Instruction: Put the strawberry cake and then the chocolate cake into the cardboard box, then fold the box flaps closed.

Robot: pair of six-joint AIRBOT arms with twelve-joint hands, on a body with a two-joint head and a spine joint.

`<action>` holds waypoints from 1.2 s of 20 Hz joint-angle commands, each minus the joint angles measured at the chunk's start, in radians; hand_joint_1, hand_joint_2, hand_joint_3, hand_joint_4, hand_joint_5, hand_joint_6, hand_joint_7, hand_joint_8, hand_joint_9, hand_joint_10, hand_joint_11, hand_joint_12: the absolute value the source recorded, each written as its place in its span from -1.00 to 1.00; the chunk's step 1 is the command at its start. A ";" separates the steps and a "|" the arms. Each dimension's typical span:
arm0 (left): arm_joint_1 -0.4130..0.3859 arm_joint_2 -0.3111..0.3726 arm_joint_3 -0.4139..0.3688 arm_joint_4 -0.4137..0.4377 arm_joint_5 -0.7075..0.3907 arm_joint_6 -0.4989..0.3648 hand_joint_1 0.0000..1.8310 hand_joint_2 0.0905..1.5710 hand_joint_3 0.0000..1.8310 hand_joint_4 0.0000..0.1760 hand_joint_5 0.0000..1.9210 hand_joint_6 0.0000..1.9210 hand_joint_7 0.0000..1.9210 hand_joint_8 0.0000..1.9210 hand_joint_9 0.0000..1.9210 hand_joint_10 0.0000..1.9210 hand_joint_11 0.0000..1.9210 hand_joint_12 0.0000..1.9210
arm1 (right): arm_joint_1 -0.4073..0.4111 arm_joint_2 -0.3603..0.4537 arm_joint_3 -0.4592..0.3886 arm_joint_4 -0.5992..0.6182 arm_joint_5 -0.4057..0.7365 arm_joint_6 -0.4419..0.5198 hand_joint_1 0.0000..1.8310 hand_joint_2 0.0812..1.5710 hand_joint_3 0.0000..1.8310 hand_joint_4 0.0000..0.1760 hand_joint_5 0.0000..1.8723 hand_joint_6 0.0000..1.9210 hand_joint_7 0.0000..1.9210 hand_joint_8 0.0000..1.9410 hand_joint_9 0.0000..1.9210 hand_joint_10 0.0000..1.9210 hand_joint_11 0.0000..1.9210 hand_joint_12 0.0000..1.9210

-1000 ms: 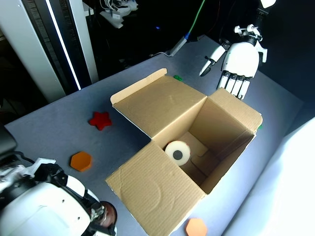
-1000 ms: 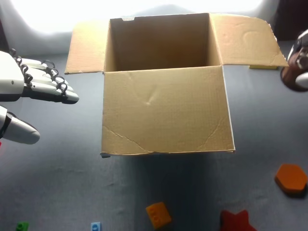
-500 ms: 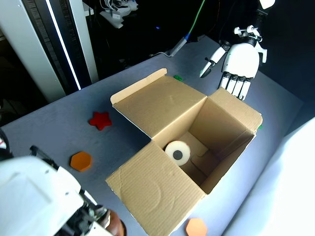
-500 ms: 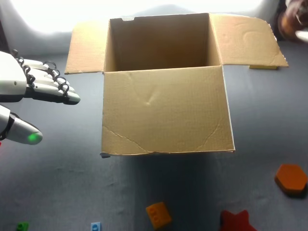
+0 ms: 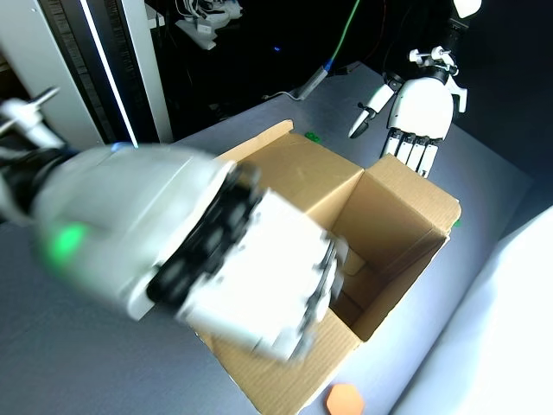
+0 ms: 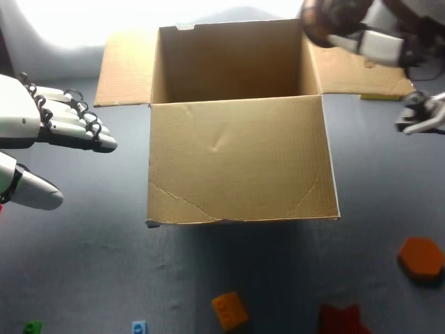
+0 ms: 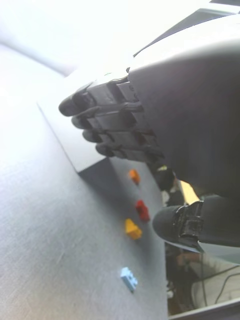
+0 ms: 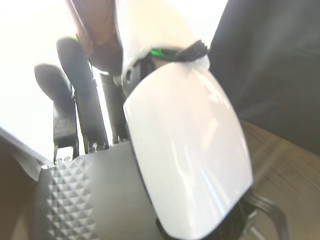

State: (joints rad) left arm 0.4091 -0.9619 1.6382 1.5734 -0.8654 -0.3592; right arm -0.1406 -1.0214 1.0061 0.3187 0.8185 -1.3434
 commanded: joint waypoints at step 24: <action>-0.022 0.005 0.001 -0.075 0.005 -0.005 -1.00 0.57 -1.00 -1.00 -0.86 -1.00 -0.86 -1.00 -0.87 -1.00 -1.00 -0.47 | -0.087 -0.133 0.142 -0.172 0.121 0.173 0.19 0.55 -1.00 -1.00 -0.22 0.39 -0.30 0.03 -0.44 0.45 -0.69 1.00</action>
State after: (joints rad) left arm 0.3935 -0.9623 1.6379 1.5658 -0.8509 -0.3641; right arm -0.2298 -1.1648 1.1477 0.1612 0.8139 -1.1736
